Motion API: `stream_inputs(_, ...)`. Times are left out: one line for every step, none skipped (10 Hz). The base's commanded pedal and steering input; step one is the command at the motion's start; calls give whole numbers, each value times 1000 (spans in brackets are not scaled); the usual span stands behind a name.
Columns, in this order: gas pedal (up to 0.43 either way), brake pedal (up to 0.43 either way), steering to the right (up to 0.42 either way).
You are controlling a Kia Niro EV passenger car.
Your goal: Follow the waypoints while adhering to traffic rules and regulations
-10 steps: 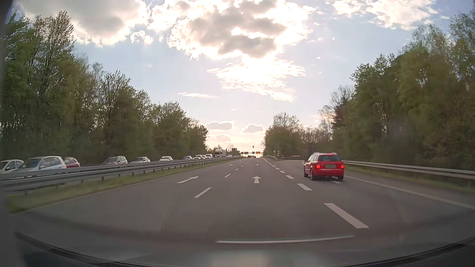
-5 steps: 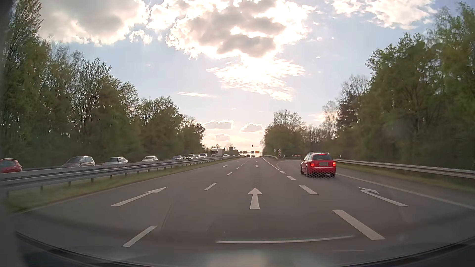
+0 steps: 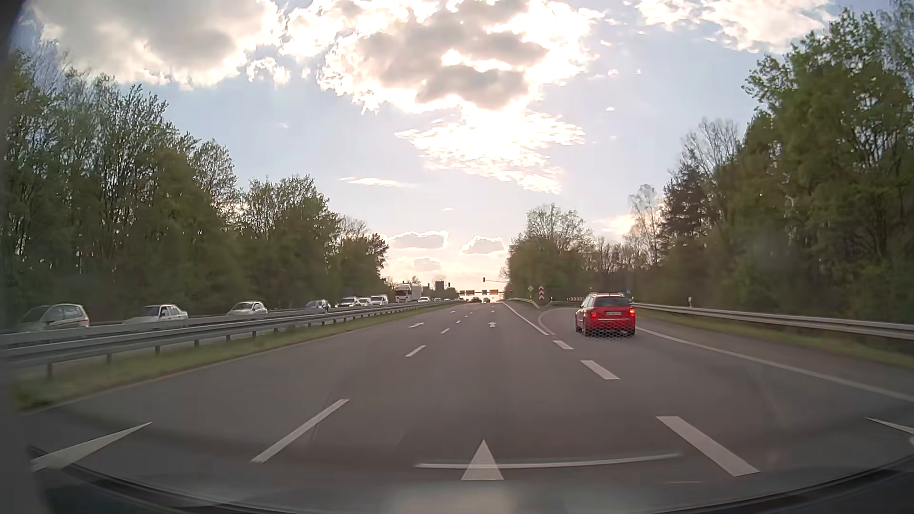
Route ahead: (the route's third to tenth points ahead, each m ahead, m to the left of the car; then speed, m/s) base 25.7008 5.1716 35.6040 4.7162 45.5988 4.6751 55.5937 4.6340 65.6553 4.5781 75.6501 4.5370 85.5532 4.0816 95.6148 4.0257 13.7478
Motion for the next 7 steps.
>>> stream_inputs(0, 0, -1)
stream_inputs(0, 0, -1)
stream_inputs(0, 0, -1)
stream_inputs(0, 0, -1)
stream_inputs(0, 0, -1)
stream_inputs(0, 0, -1)
stream_inputs(0, 0, -1)
